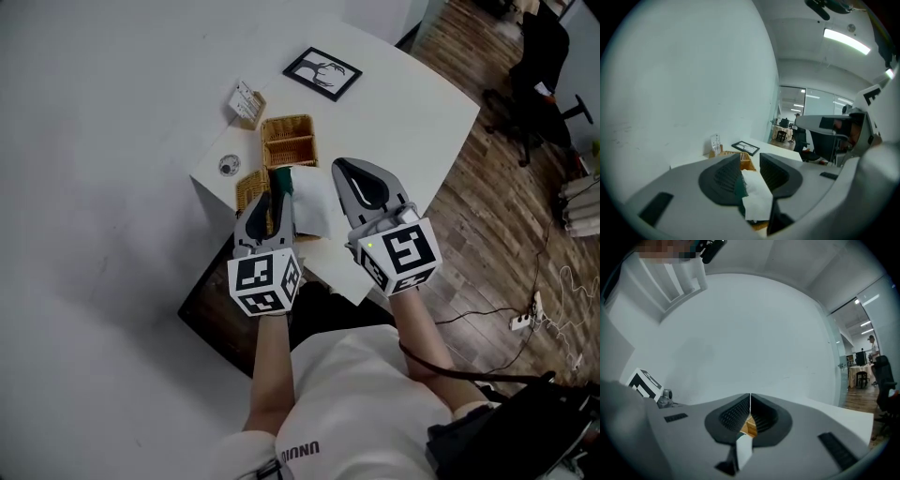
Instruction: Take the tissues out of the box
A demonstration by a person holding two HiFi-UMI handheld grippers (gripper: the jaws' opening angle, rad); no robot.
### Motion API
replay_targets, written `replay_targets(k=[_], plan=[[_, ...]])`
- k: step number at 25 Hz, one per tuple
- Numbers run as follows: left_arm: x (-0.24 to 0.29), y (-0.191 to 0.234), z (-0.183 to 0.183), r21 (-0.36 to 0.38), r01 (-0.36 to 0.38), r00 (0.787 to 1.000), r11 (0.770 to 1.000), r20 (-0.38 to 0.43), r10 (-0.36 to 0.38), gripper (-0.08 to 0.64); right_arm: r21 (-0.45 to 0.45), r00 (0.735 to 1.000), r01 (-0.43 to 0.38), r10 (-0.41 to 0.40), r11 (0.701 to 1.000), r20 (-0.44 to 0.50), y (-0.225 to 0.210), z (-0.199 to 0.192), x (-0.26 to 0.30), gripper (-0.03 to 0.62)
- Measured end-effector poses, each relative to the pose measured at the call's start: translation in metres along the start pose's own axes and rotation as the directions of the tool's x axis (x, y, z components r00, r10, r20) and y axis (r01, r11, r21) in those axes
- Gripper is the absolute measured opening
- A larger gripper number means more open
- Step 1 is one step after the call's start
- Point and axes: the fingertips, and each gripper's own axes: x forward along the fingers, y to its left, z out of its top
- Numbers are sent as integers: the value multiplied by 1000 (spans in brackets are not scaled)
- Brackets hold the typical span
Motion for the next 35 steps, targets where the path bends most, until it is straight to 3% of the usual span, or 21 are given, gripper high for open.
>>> replay_targets(k=[4, 9, 19, 24, 29, 32, 35], plan=[[22, -4, -21, -12, 76, 984, 997, -158, -77, 218, 21, 1000, 14, -14, 1000, -9, -10, -4, 6, 20], [41, 6, -33, -11, 81, 968, 997, -237, -81, 233, 22, 997, 39, -38, 999, -66, -17, -17, 18, 20], [81, 14, -71, 86, 180, 859, 980, -498, -114, 242, 27, 979, 89, -83, 996, -184, -36, -39, 50, 20], [91, 20, -83, 79, 197, 815, 977, -567, -118, 241, 24, 970, 100, -92, 995, -223, -42, -47, 63, 20], [96, 25, -97, 52, 178, 786, 983, -608, -111, 241, 28, 964, 122, -112, 992, -241, -46, -50, 70, 20], [97, 25, -101, 81, 162, 771, 983, -632, -75, 234, 33, 960, 128, -115, 991, -254, -46, -54, 73, 20], [98, 27, -106, 166, 151, 750, 975, -662, -4, 193, 36, 958, 135, -121, 990, -258, -46, -57, 76, 20]])
